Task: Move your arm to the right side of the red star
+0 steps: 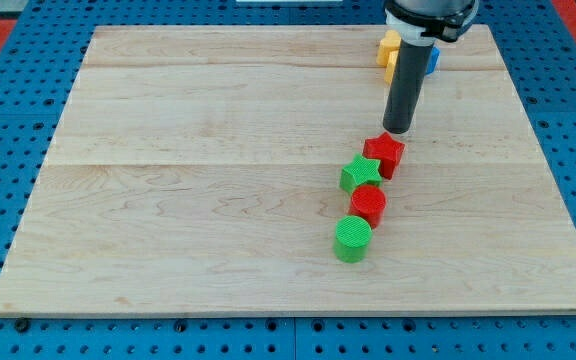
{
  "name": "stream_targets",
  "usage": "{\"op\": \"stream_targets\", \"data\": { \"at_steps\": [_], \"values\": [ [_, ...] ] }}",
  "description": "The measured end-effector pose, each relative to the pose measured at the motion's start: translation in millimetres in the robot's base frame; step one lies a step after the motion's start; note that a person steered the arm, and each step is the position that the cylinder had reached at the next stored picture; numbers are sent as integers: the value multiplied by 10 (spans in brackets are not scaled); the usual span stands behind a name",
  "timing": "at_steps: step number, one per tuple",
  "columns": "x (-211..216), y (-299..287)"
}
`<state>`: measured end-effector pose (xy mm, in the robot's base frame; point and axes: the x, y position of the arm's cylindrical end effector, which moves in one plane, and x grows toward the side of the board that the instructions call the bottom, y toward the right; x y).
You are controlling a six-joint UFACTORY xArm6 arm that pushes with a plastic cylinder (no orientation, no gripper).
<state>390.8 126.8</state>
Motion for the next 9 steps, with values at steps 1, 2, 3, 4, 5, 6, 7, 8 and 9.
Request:
{"op": "stream_targets", "data": {
  "at_steps": [1,2,3,4,5,6,7,8,9],
  "values": [
    [10,0],
    [23,0],
    [23,0],
    [17,139],
    [-84,438],
    [-181,758],
    [-65,1221],
    [217,1252],
    [588,661]
  ]
}}
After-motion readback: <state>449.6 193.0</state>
